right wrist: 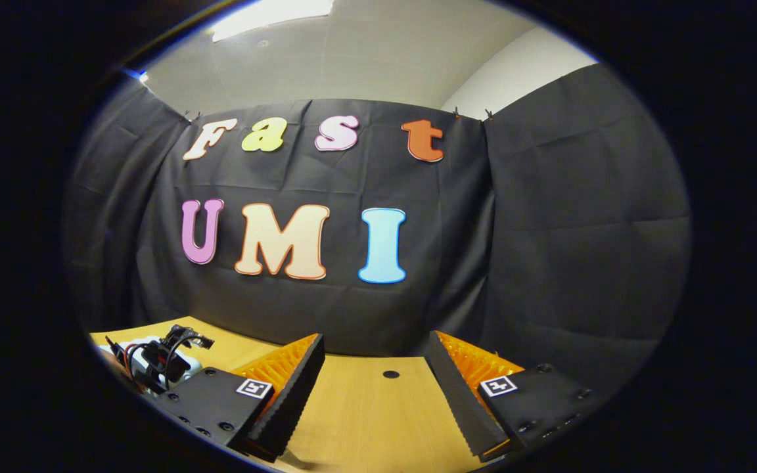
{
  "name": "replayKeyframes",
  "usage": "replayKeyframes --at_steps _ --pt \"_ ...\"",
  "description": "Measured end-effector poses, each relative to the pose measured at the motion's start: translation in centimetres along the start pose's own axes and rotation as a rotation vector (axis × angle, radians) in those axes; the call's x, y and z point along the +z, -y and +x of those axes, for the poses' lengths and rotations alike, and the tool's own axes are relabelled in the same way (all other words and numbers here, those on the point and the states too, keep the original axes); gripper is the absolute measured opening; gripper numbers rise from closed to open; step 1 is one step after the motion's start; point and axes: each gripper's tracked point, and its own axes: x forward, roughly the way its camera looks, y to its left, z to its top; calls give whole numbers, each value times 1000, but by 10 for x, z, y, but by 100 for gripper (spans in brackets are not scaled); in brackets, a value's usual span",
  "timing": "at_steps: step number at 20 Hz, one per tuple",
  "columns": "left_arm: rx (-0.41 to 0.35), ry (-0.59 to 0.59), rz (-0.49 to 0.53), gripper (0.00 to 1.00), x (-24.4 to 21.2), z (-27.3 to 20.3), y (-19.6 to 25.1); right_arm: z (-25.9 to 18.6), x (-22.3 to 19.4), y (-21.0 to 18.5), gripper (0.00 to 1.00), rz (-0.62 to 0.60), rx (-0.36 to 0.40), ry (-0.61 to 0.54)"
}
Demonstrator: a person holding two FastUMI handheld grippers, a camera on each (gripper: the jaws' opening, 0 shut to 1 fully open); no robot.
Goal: First open the suitcase, pack the skin care products into it, and then close the suitcase.
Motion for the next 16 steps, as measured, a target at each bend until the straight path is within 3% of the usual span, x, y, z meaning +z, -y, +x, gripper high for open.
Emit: replayKeyframes --at_steps 6,11,16 --pt "53 133 -26 2 40 -66 -12 3 0 -15 99 131 140 37" --pt "61 227 34 2 74 -131 -47 3 8 -32 98 101 101 55" --pt "33 299 55 2 92 -198 -118 1 9 -79 98 97 49 45"
